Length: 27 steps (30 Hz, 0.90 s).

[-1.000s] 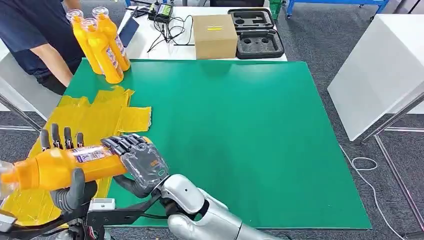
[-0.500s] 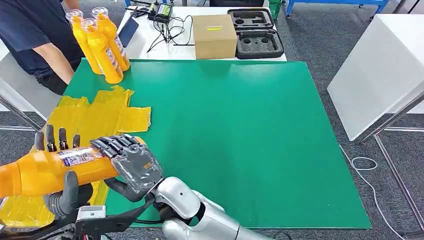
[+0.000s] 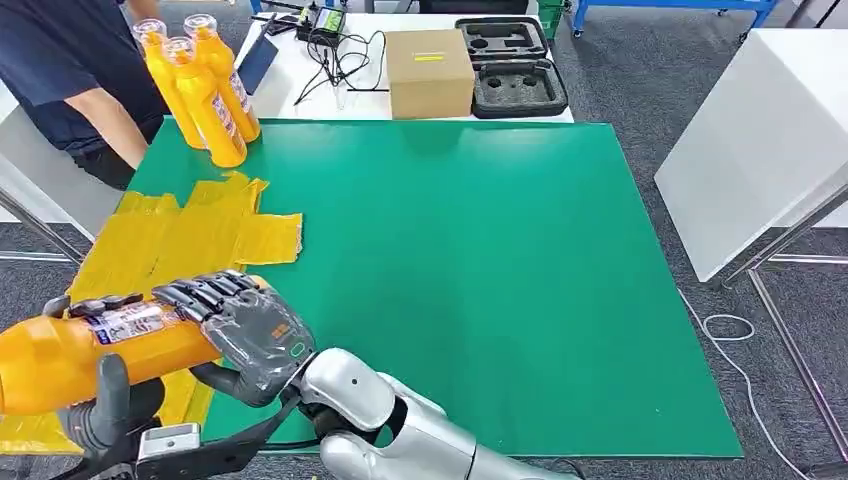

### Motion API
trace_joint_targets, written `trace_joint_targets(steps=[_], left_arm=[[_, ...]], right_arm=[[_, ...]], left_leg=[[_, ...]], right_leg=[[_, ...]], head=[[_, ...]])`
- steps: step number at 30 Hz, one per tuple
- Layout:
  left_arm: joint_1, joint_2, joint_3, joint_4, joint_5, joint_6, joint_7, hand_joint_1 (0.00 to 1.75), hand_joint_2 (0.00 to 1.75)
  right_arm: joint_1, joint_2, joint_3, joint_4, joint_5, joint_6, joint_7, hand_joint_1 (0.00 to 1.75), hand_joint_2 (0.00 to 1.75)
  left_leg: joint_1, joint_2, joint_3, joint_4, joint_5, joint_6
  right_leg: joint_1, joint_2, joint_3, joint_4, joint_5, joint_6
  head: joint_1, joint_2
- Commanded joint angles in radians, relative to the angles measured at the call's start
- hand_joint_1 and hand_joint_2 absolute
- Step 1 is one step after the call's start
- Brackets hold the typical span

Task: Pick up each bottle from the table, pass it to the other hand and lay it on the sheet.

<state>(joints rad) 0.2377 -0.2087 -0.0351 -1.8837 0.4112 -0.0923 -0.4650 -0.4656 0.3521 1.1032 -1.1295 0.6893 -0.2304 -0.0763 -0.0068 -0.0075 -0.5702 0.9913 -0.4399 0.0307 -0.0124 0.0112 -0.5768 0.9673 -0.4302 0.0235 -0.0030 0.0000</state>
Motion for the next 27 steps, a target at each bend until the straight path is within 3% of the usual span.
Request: trace_joint_targets(steps=[1, 5, 6, 7, 11, 14, 20, 27], left_arm=[[-0.029, -0.022, 0.009, -0.035, 0.000, -0.006, 0.005, 1.75, 1.75], [-0.024, -0.027, 0.017, -0.036, -0.001, -0.012, 0.006, 1.75, 1.75], [-0.018, -0.031, 0.023, -0.040, -0.005, -0.018, 0.008, 1.75, 1.75], [-0.012, -0.024, 0.033, -0.048, -0.005, -0.025, 0.009, 1.75, 1.75], [0.037, -0.049, 0.108, -0.087, -0.009, -0.077, 0.018, 1.75, 1.75], [0.079, -0.077, 0.162, -0.101, -0.019, -0.116, 0.016, 1.75, 1.75], [0.081, -0.096, 0.184, -0.090, -0.027, -0.149, 0.011, 1.75, 1.75], [0.088, -0.116, 0.208, -0.095, -0.176, -0.125, -0.049, 1.75, 1.75]], right_arm=[[0.010, -0.036, 0.049, 0.070, 0.014, 0.028, 0.001, 1.75, 1.75], [0.018, -0.039, 0.038, 0.068, 0.018, 0.022, 0.009, 1.75, 1.75], [0.034, -0.047, 0.021, 0.058, 0.015, -0.002, 0.001, 0.59, 1.75], [0.060, -0.069, -0.006, 0.026, -0.009, -0.008, -0.006, 0.00, 0.00], [0.192, -0.193, -0.115, -0.186, -0.029, -0.027, -0.038, 0.00, 0.00], [0.332, -0.223, -0.165, -0.367, 0.006, -0.033, -0.057, 0.00, 0.00], [0.354, -0.234, -0.186, -0.408, 0.028, -0.037, -0.059, 0.00, 0.00], [0.463, -0.282, -0.278, -0.543, 0.120, -0.056, -0.059, 0.00, 0.00]], left_leg=[[0.002, -0.002, 0.004, -0.001, -0.001, -0.002], [0.001, -0.002, 0.003, -0.001, 0.000, -0.002], [0.002, -0.002, 0.004, -0.001, -0.001, -0.002], [0.001, -0.002, 0.003, -0.001, 0.000, -0.001], [0.001, -0.004, 0.003, -0.002, 0.000, -0.001], [0.002, -0.006, 0.005, -0.001, -0.002, -0.002], [0.000, -0.003, 0.001, 0.000, -0.002, -0.001], [0.000, -0.003, 0.002, -0.001, -0.002, -0.002]], right_leg=[[0.002, -0.003, 0.006, -0.003, -0.001, -0.001], [0.001, -0.003, 0.004, -0.002, -0.001, -0.001], [0.002, -0.004, 0.006, -0.003, -0.001, -0.001], [0.001, -0.003, 0.004, -0.002, -0.001, -0.001], [0.002, -0.005, 0.005, -0.003, -0.001, 0.000], [0.002, -0.007, 0.009, -0.004, -0.003, 0.000], [0.000, -0.003, 0.003, -0.002, -0.002, -0.001], [0.000, -0.004, 0.004, -0.003, -0.002, -0.001]], head=[[0.000, 0.000], [0.000, 0.000], [0.000, 0.000], [0.000, 0.000], [0.000, 0.000], [0.000, 0.000], [0.000, 0.000], [0.000, 0.000]])
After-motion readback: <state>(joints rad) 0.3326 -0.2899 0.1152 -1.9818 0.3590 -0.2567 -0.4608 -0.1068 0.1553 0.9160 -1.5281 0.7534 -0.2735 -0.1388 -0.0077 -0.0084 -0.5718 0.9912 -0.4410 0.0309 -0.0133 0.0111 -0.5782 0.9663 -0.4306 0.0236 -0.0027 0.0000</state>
